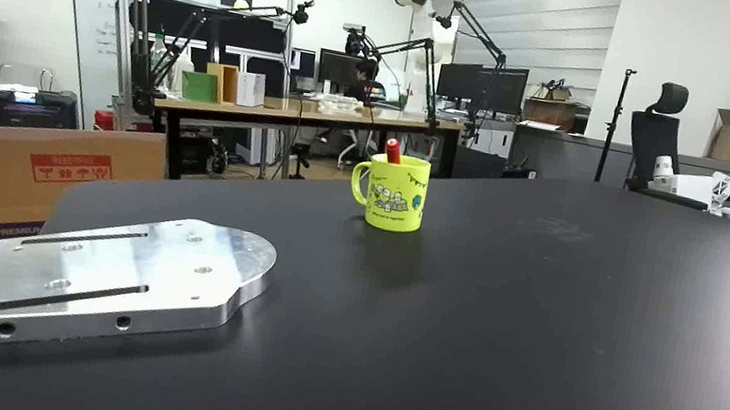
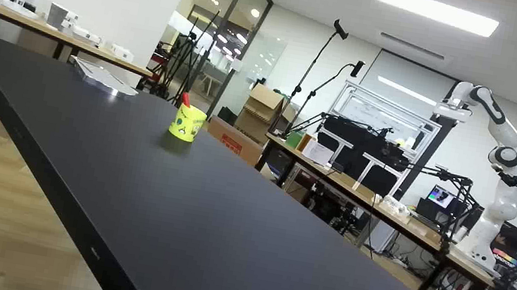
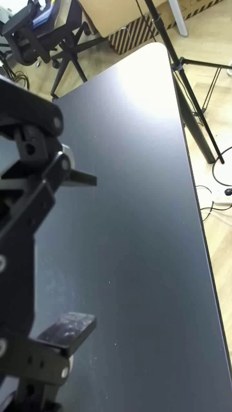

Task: Take the marker out of the mug and put it on the table

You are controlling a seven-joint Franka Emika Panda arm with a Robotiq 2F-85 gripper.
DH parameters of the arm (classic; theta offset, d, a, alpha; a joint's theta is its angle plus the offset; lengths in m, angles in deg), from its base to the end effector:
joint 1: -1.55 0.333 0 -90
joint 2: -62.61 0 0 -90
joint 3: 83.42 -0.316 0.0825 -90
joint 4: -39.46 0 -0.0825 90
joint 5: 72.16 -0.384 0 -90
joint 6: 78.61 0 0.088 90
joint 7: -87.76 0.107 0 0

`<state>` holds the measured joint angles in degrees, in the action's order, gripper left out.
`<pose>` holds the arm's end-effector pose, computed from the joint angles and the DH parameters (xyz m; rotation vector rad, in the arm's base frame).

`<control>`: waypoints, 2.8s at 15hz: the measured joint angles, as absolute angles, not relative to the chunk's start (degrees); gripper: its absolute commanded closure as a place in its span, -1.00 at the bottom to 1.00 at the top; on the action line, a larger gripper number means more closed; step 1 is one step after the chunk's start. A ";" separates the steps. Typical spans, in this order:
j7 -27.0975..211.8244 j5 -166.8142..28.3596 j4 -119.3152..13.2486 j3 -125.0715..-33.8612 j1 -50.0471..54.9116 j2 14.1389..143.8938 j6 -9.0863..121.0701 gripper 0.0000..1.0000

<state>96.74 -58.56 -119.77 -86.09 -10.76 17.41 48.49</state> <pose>0.3225 -0.0631 0.4497 2.8675 -0.3062 0.3222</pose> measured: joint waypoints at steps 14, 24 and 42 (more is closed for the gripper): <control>96.59 -58.40 -118.73 -85.77 -10.88 19.65 51.97 -1.00; 101.34 -59.73 -103.86 -98.18 0.07 46.10 71.84 -1.00; 94.44 -52.96 -86.39 -97.99 8.99 63.53 66.61 -1.00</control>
<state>94.44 -52.96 -86.39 -97.99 8.99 63.53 66.61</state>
